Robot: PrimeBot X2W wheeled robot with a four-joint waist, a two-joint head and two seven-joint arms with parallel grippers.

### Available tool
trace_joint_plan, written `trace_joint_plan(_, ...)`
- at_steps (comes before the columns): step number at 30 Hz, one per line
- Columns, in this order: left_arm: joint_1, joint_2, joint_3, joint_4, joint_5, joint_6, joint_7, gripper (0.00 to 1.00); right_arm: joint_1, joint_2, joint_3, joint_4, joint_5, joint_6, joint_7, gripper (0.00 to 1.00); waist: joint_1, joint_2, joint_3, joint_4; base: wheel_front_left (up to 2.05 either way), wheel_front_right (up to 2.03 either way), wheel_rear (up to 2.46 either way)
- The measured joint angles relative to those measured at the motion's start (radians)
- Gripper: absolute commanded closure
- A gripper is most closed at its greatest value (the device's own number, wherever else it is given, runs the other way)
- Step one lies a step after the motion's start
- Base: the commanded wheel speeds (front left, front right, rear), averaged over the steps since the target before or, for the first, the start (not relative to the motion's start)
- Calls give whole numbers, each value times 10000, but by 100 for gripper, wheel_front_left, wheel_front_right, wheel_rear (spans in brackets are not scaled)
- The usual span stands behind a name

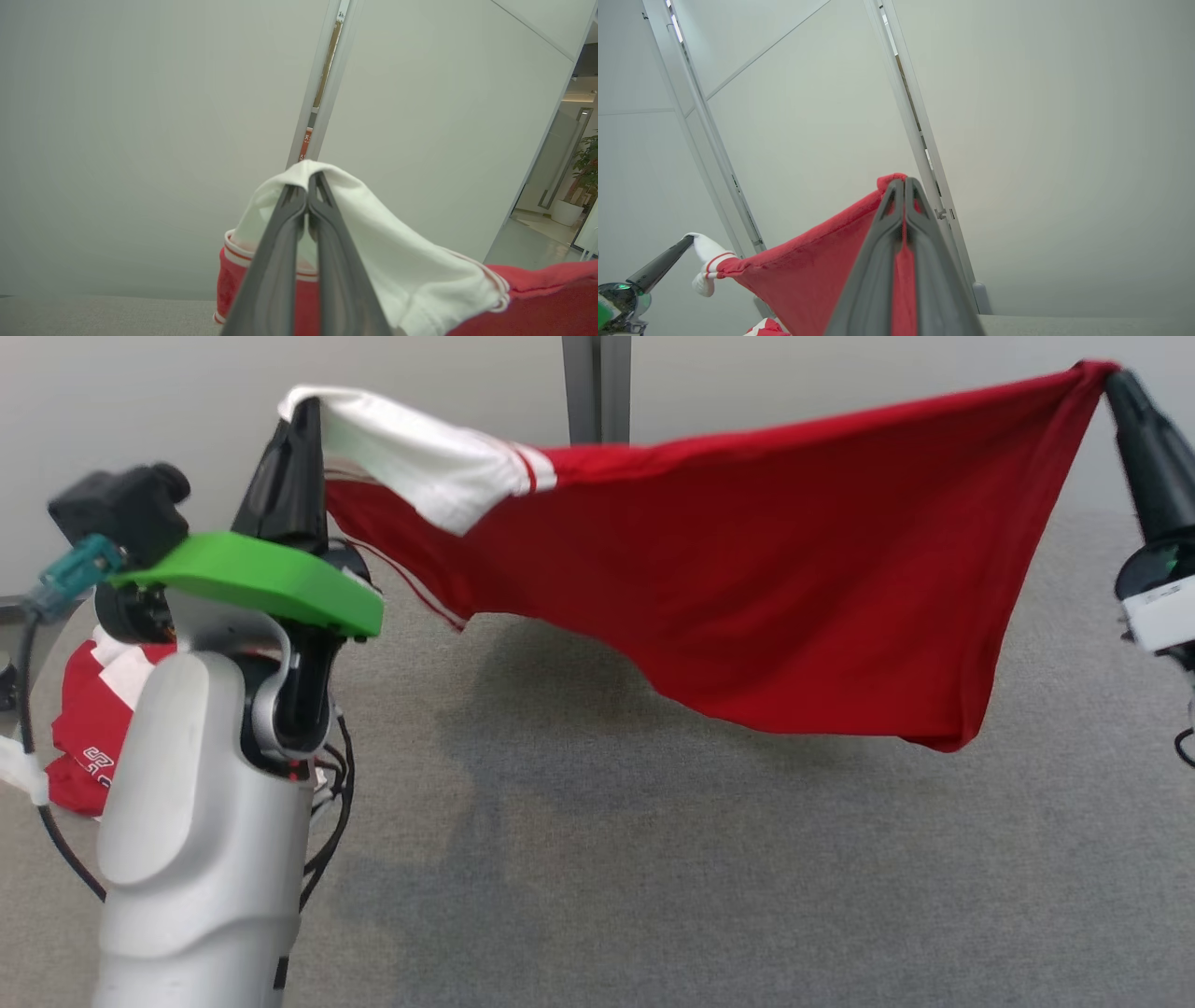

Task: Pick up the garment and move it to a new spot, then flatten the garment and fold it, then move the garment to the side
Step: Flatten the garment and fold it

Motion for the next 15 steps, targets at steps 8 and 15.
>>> trace_joint_plan(8, -813, -337, 579, -1733, -2006, 807, 1628, 100, -637, -50, -1383, -951, 920, 0, 10, 100, 0, 0, -203, 237, 0, 0, 0)
trace_joint_plan(15, -821, -412, 650, -2573, -2435, 1672, 2192, 100, -454, 339, -1931, -1053, -476, 0, 907, 100, 0, 0, -26, 259, 0, 0, 0)
